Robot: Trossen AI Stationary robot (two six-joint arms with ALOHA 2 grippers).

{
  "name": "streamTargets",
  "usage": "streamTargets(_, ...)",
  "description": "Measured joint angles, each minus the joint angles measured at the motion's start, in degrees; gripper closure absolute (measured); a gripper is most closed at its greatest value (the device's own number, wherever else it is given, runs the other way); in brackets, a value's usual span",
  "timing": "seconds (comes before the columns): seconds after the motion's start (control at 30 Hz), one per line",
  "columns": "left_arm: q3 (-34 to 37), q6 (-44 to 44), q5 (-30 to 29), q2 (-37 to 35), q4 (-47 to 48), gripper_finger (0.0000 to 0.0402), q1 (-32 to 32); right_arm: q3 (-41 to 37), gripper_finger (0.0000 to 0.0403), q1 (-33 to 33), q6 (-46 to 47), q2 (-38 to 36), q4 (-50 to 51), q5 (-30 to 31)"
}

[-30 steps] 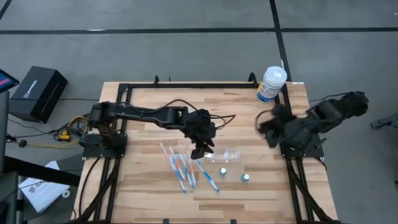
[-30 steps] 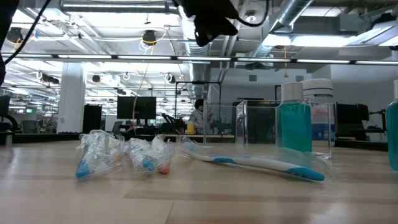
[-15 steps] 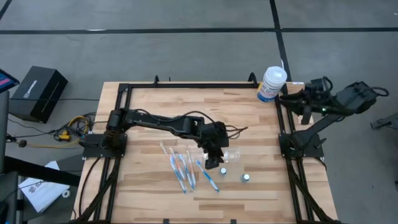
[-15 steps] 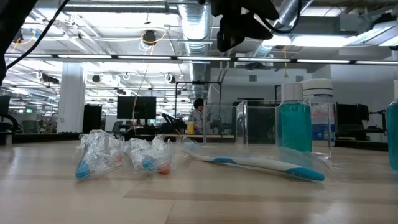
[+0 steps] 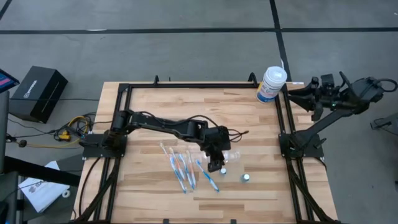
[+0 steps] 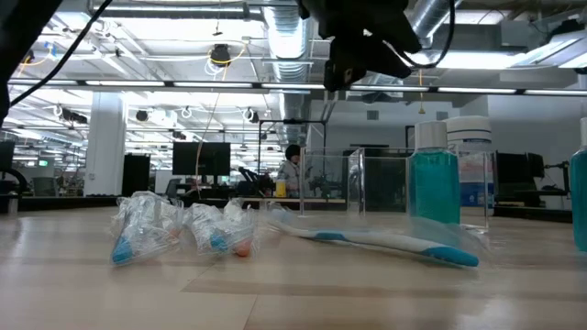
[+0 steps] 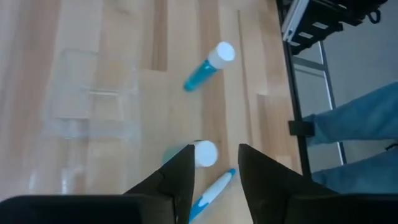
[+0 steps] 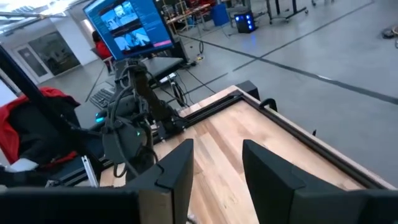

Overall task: Pick & Place toothbrushing station
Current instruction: Put the left blue mouthwash into the transparent organizer

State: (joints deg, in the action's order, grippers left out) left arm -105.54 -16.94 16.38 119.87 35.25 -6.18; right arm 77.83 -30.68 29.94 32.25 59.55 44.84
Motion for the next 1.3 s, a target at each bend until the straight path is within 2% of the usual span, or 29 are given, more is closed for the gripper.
streamTargets(0.13, 0.0, -0.1, -0.3, 0.0, -2.0, 0.0260, -1.0, 0.7, 0.0274, 0.0, -1.2, 0.0, -0.1, 0.0)
streamTargets(0.23, 0.1, 0.0, -2.6, 0.0, -2.9, 0.0250, -1.6, 1.2, 0.0274, 0.0, -1.6, 0.0, -0.1, 0.0)
streamTargets(0.4, 0.3, 0.1, -2.8, 3.2, -3.6, 0.0242, -2.1, 1.4, 0.0274, 0.0, -1.9, 0.0, -0.1, 0.0)
streamTargets(0.6, 0.3, 0.8, -1.4, 5.6, -3.5, 0.0240, -3.3, 1.4, 0.0274, 0.0, -1.9, 0.0, -0.7, 0.0)
streamTargets(1.3, 0.3, 3.2, -2.5, 5.3, -3.5, 0.0240, -3.5, 1.4, 0.0274, 0.0, -2.3, 0.0, -1.4, 0.0)
